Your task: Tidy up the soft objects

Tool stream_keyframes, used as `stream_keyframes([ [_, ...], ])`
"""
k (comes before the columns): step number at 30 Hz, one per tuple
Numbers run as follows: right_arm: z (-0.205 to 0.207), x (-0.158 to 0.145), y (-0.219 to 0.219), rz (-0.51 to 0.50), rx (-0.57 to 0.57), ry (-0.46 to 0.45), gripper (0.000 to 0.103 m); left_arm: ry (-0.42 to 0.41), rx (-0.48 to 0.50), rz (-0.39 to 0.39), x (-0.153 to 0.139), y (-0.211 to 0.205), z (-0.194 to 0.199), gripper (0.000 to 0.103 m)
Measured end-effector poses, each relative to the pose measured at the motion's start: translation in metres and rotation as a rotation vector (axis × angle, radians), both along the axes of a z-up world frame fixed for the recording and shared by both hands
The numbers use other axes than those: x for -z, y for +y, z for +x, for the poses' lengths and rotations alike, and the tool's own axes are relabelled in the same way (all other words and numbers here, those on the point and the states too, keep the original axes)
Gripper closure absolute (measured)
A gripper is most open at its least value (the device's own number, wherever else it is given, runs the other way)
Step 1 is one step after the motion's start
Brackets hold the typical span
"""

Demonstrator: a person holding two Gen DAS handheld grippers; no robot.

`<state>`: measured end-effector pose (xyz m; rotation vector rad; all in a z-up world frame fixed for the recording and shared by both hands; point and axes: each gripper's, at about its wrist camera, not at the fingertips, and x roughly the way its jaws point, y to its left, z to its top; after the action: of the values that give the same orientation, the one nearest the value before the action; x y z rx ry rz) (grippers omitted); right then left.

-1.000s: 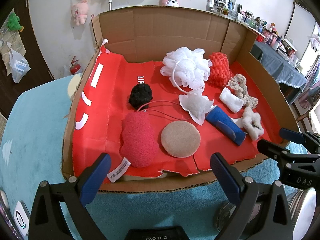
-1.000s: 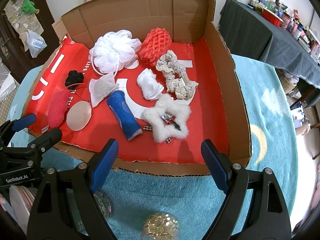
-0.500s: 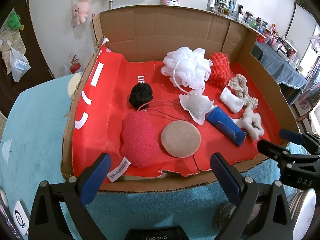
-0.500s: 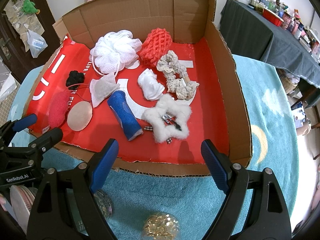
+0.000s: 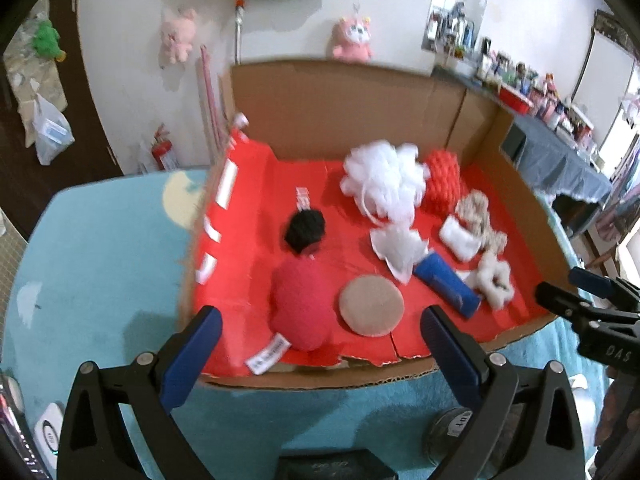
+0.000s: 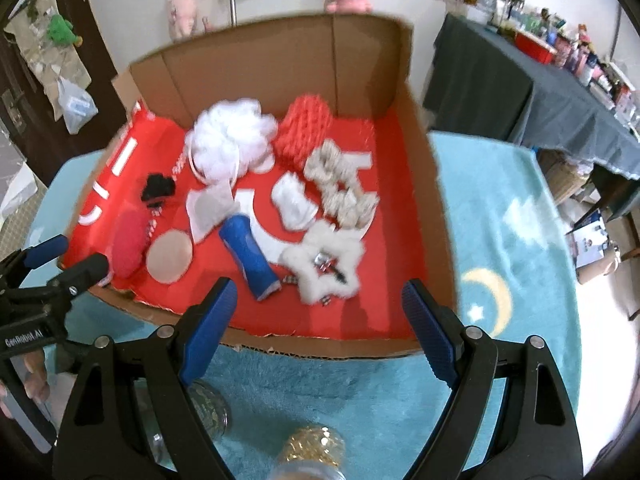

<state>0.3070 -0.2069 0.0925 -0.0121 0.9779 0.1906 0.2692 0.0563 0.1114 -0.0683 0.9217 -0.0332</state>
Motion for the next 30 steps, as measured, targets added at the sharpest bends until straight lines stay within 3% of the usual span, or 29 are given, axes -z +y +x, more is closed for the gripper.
stream_keyframes([
  [9, -0.066, -0.061, -0.016, -0.004, 0.019, -0.217, 0.018, -0.202, 0.001, -0.009, -0.054, 0.0, -0.074, 0.0],
  [15, -0.14, -0.073, -0.015, 0.042, -0.036, -0.32, 0.008, -0.296, 0.042, -0.009, -0.057, -0.017, -0.14, 0.0],
  [21, -0.199, -0.048, -0.014, 0.067, -0.039, -0.362, 0.008, -0.299, 0.087, -0.029, -0.033, -0.033, -0.182, 0.0],
  [27, -0.224, -0.005, -0.019, 0.082, -0.012, -0.316, 0.008, -0.272, 0.111, -0.017, 0.003, -0.044, -0.2, 0.0],
  [30, -0.225, 0.021, -0.019, 0.082, -0.005, -0.273, 0.008, -0.221, 0.109, -0.015, 0.029, -0.046, -0.197, 0.0],
])
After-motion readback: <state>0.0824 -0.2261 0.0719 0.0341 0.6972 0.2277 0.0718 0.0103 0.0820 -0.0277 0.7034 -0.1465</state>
